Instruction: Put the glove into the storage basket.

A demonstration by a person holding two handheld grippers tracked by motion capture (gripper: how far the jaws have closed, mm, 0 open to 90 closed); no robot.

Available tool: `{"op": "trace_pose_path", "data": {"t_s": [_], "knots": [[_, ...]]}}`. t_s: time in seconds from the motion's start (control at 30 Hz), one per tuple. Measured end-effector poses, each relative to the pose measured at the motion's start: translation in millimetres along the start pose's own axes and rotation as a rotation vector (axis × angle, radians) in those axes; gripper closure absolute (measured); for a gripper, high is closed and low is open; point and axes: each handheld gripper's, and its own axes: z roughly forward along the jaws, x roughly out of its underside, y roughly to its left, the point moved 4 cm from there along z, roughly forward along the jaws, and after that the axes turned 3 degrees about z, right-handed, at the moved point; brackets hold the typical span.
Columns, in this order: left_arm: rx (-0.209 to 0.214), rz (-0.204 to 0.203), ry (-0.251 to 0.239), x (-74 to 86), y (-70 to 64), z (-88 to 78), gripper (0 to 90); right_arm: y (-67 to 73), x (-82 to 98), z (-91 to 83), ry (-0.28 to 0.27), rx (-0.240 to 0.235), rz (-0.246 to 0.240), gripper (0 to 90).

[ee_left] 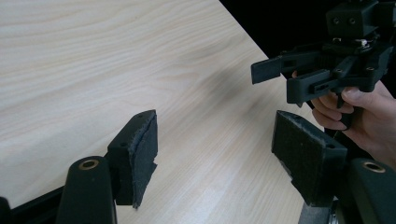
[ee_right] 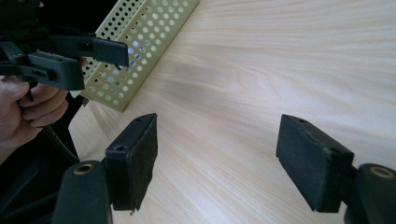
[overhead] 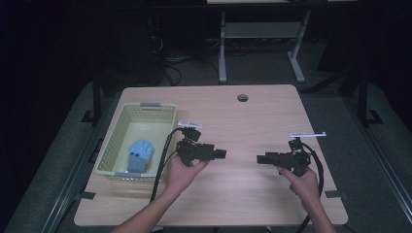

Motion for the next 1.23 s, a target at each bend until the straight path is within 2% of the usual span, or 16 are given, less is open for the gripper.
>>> {"op": "trace_pose_path", "data": {"t_s": [0.3,0.5,0.73,1.0,1.23], "knots": [[0.01,0.012,0.011,11.6,-3.0,10.6,30.3,-10.1,15.2,-6.2,-0.002,0.001,0.026,28.9],[0.027,0.006,-0.003,19.0,-5.0,15.0,29.8,-13.5,22.7,-12.9,-0.011,0.006,0.026,28.7],[0.042,0.023,-0.01,29.0,-9.1,19.0,28.8,-16.6,30.9,-16.8,-0.014,-0.001,0.042,28.4],[0.074,0.019,-0.024,43.7,-11.9,21.3,28.1,-16.6,38.9,-18.8,-0.02,-0.001,0.033,28.1],[0.077,0.037,-0.04,54.9,-12.1,17.0,28.0,-14.6,47.8,-25.2,-0.019,-0.001,0.014,27.7]]}}
